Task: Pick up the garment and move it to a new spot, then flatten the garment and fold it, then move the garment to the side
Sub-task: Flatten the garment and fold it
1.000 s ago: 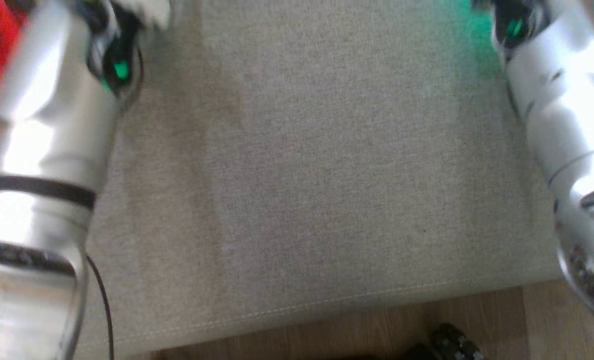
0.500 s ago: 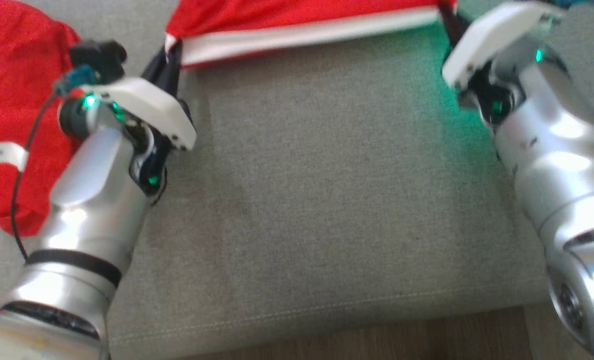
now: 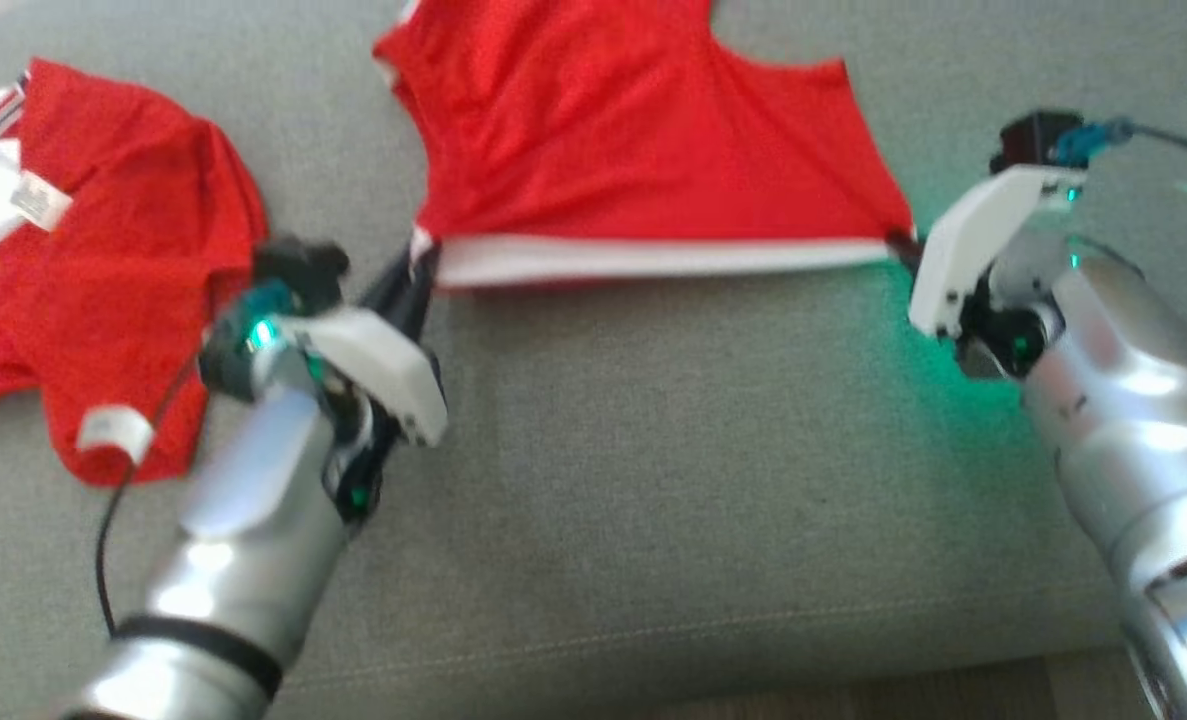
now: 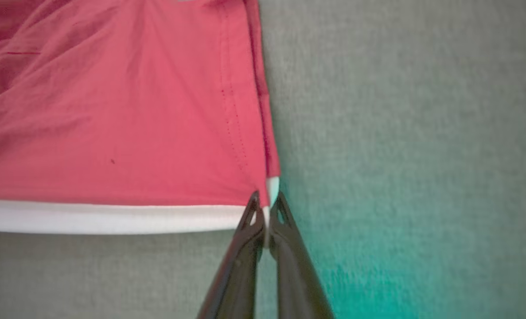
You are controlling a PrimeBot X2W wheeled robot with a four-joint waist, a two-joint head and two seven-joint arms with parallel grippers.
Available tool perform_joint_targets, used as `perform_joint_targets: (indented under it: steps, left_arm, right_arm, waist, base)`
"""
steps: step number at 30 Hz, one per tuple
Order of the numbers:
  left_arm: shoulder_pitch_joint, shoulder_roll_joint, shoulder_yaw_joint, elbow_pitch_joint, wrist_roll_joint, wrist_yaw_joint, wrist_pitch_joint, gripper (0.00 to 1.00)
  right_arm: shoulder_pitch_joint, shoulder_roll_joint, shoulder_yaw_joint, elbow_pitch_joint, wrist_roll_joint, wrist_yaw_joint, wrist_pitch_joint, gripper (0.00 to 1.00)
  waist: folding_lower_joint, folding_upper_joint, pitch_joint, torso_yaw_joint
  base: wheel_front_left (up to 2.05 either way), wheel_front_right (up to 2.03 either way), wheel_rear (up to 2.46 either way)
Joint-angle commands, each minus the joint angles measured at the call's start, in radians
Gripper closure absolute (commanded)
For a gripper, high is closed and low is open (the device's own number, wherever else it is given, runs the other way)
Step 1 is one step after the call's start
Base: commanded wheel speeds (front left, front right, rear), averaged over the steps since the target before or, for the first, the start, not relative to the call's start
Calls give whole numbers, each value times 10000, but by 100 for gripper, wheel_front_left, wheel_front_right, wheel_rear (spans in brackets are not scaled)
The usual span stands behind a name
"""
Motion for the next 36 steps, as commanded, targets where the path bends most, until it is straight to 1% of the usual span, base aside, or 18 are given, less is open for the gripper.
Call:
perform_joint_targets:
  steps: [1,4,7,10,11,13,14,15,19,22,27,33,36]
  left_arm:
    - [105,465,236,-320,103,63,-121,100]
    - [738,486,115,-543,154,56,-122,100]
    - [1241,515,-122,-710,130,42,-74,100]
    - [1671,598,-439,-948,129,30,65,100]
    - [1671,598,-439,-948,129,30,65,100]
    - [1963,655,-608,-1163,85,25,166,100]
    - [2259,723,-748,-1424,-1,21,284,100]
    - [2259,723,-748,-1424,-1,21,284,100]
    - [2810,882,-1081,-2088,-183,15,610,100]
    - [3273,1102,-1317,-2697,-397,13,981,100]
    - [4079,1668,-1570,-3865,-680,12,1589,100]
    - [4977,2351,-1844,-5449,-914,37,2394,100]
    - [5238,2639,-1882,-6149,-956,193,2689,100]
  right_arm:
    - [271,-218,242,-392,35,-7,276,100]
    - [821,-496,571,-956,242,-7,994,100]
    - [1425,-854,1055,-2012,599,-7,1819,100]
    - [2073,-1564,1430,-3022,998,-7,2714,100]
    - [2073,-1564,1430,-3022,998,-7,2714,100]
    - [2487,-2045,1560,-3613,1254,-7,3283,100]
    - [2928,-2446,1734,-4342,1526,-7,3880,100]
    - [2928,-2446,1734,-4342,1526,-7,3880,100]
    - [3928,-3385,1860,-5953,2099,-7,4886,100]
    - [4597,-3927,1648,-6922,2385,-7,5590,100]
    - [5712,-4459,1005,-8289,2631,-7,6962,100]
    - [7155,-4733,-109,-10019,2402,-7,8592,100]
    - [7859,-4736,-779,-11000,2124,-7,9360,100]
  waist:
    - [2,0,-340,26]
    - [2,0,-698,36]
    - [2,0,-927,45]
    - [2,0,-1221,95]
    - [2,0,-1221,95]
    - [2,0,-1422,131]
    - [2,0,-1590,168]
    - [2,0,-1590,168]
    - [2,0,-1892,291]
    - [2,0,-2111,312]
    - [2,0,-2406,326]
    - [2,0,-2624,414]
    - [2,0,-2634,485]
  base:
    - [0,0,0]
    - [0,0,0]
    - [0,0,0]
    - [0,0,0]
    - [0,0,0]
    - [0,0,0]
    - [0,0,0]
    - [0,0,0]
    - [0,0,0]
    - [0,0,0]
    - [0,0,0]
    - [0,0,0]
    - [0,0,0]
